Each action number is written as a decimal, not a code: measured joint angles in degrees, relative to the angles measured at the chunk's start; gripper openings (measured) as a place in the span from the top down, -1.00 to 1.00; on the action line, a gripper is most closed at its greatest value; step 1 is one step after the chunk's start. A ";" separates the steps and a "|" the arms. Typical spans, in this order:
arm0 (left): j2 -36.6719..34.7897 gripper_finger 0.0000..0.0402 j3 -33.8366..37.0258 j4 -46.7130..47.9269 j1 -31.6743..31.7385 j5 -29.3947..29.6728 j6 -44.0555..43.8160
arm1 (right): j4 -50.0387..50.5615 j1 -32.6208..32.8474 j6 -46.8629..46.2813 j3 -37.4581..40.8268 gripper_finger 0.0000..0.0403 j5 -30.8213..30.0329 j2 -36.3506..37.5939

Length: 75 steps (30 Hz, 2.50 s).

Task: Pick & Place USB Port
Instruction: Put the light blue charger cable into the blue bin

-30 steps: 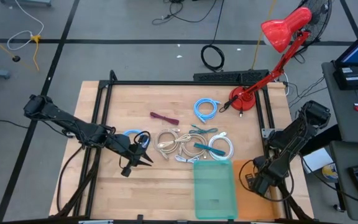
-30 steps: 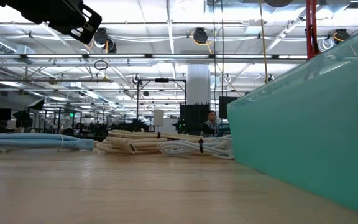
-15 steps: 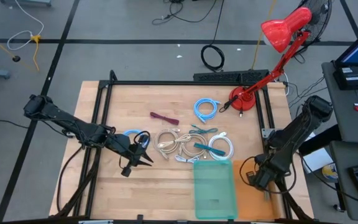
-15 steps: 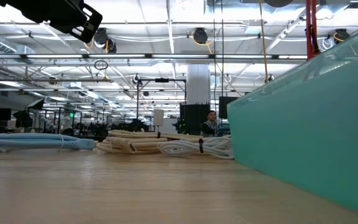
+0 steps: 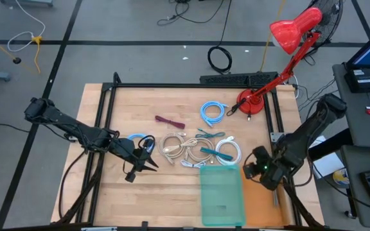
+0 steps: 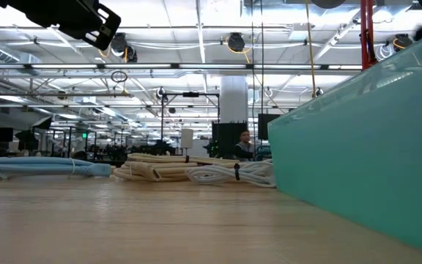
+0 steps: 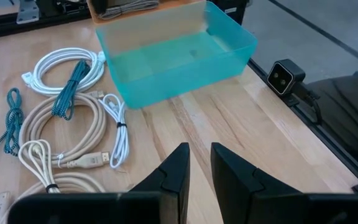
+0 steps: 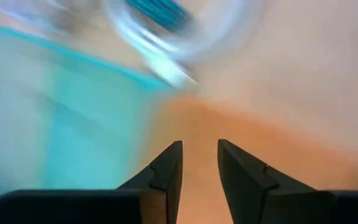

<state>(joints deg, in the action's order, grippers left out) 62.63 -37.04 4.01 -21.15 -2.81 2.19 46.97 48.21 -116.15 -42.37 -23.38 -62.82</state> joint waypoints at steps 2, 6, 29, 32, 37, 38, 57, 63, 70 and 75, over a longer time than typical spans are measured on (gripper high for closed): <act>0.02 0.67 -0.01 0.00 0.00 0.00 0.08 | -4.14 -1.27 7.08 0.00 0.53 -6.84 1.36; 0.00 0.67 -0.01 -0.05 0.00 0.00 0.11 | -14.84 -4.16 23.95 0.00 0.53 -19.19 3.54; 0.00 0.67 0.01 -3.87 1.55 17.72 3.76 | -68.35 -26.14 106.19 1.31 0.53 -35.15 1.22; 0.00 0.67 0.01 -4.20 3.84 24.27 4.47 | -67.98 -29.12 104.39 3.67 0.53 -35.05 0.84; 0.00 0.67 0.01 -6.14 10.93 29.36 4.32 | -67.98 -33.66 103.33 7.55 0.53 -34.18 0.91; 0.00 0.67 0.01 -6.07 12.61 28.89 3.55 | -68.05 -34.65 103.33 8.14 0.53 -33.13 0.91; 0.00 0.67 0.01 -7.62 30.37 14.75 1.05 | -45.92 -54.85 81.54 10.08 0.53 -14.59 0.91; 0.00 0.67 0.01 -6.53 31.35 14.71 0.07 | -41.59 -60.33 77.40 10.10 0.53 -7.67 -2.12; 0.00 0.67 0.01 -5.81 31.17 14.48 -4.29 | -48.90 -62.49 91.13 10.08 0.53 1.09 -9.34; 0.00 0.67 0.01 -5.05 29.98 11.62 -8.39 | -52.83 -62.53 102.35 10.08 0.52 8.12 -12.21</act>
<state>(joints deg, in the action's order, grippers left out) 62.63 -37.04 -1.04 8.83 8.81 -6.19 -5.86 -14.32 -13.80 -32.29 -15.26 -75.03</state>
